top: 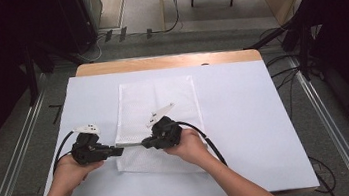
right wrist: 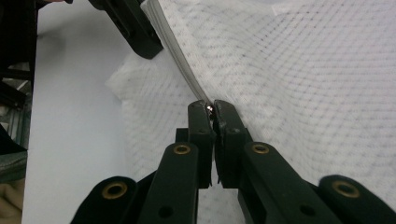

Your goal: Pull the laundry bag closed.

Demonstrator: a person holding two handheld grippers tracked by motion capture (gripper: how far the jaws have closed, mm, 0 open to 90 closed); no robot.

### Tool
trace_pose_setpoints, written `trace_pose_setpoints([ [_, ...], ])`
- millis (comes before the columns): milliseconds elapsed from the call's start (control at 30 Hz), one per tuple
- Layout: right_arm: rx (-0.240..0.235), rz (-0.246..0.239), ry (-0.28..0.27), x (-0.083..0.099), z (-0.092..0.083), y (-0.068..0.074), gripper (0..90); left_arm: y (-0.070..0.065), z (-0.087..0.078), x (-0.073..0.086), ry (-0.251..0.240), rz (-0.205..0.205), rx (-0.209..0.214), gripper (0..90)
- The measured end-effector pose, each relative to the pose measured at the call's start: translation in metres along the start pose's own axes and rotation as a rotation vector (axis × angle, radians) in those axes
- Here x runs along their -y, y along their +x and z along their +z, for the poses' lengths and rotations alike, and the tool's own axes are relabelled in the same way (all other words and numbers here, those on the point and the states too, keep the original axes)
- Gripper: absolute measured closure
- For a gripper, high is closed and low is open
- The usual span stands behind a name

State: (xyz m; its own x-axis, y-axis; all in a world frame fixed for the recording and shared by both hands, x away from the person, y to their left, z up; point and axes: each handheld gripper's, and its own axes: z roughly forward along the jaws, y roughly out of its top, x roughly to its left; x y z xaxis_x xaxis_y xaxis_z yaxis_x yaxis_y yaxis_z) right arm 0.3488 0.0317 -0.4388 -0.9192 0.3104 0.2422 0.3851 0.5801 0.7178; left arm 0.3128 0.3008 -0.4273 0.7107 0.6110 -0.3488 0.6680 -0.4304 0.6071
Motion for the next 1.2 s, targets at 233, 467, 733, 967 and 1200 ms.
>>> trace_pose_setpoints([
  [233,0.014,0.013,0.009,0.005,-0.006,-0.005,88.3,0.001,0.0,0.001,0.001,-0.01,-0.004,87.9],
  [467,0.016,0.013,0.003,0.012,-0.012,-0.005,88.3,0.001,0.0,0.001,0.004,-0.009,-0.003,87.9],
  [733,0.032,0.024,0.01,0.017,-0.019,-0.008,88.3,0.001,0.0,0.001,0.01,-0.008,-0.001,87.8],
  [967,0.039,0.039,0.017,0.022,-0.022,-0.011,88.3,0.001,0.001,0.001,0.018,-0.006,0.006,87.8],
  [1200,0.055,0.05,0.031,0.026,-0.031,-0.014,88.3,0.001,0.001,0.001,0.019,-0.007,0.005,87.9],
])
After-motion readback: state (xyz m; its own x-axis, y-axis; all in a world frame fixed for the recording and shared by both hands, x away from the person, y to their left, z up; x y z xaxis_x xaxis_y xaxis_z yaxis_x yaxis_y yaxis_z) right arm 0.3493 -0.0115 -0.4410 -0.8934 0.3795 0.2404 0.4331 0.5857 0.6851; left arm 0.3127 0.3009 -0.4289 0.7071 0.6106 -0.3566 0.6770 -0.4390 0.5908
